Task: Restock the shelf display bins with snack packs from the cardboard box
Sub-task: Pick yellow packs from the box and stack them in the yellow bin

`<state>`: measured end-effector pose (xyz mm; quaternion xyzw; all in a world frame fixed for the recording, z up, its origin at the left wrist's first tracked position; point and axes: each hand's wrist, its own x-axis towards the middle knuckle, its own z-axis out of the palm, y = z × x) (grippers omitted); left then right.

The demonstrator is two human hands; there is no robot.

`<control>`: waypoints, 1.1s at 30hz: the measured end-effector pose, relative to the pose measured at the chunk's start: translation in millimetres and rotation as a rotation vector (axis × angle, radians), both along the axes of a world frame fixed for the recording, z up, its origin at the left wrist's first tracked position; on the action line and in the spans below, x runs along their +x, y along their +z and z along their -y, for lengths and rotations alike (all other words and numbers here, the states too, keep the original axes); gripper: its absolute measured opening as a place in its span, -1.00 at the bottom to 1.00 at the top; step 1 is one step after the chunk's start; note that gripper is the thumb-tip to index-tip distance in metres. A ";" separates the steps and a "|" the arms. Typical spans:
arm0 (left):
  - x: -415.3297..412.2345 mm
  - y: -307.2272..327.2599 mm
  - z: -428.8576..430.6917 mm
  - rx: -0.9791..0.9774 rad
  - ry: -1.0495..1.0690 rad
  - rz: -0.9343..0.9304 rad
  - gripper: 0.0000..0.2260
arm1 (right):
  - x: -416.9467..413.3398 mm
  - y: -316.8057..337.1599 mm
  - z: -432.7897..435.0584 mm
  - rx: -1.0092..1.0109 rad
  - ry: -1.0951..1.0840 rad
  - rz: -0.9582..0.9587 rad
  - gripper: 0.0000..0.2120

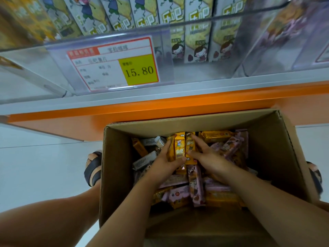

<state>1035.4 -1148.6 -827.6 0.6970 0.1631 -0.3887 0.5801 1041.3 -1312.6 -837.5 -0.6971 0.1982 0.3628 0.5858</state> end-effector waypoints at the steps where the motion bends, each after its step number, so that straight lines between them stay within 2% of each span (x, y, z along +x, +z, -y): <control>1: -0.5 1.0 0.6 0.001 -0.005 0.003 -0.25 | -0.8 0.2 -1.4 0.032 -0.034 -0.013 -0.39; 6: -0.8 0.6 1.7 0.013 -0.013 0.001 -0.27 | -5.3 0.4 -2.3 0.098 -0.161 -0.020 -0.42; 13: 0.4 3.6 5.2 -0.069 0.065 -0.036 -0.22 | -2.6 3.1 -5.0 0.112 -0.196 -0.091 -0.40; 18: -4.1 5.4 5.2 -0.053 0.052 0.039 -0.27 | -0.1 6.9 -1.9 0.144 -0.211 -0.107 -0.39; 23: -10.4 17.5 6.6 -0.062 0.069 0.113 -0.33 | -7.0 23.7 0.5 0.115 -0.179 -0.011 -0.40; 27: -16.7 40.9 9.2 -0.104 0.077 0.139 -0.45 | -13.7 51.3 3.9 0.072 -0.112 0.105 -0.41; 33: -34.9 91.4 11.0 -0.173 0.086 0.231 -0.29 | -33.2 109.0 4.9 0.046 -0.099 0.245 -0.42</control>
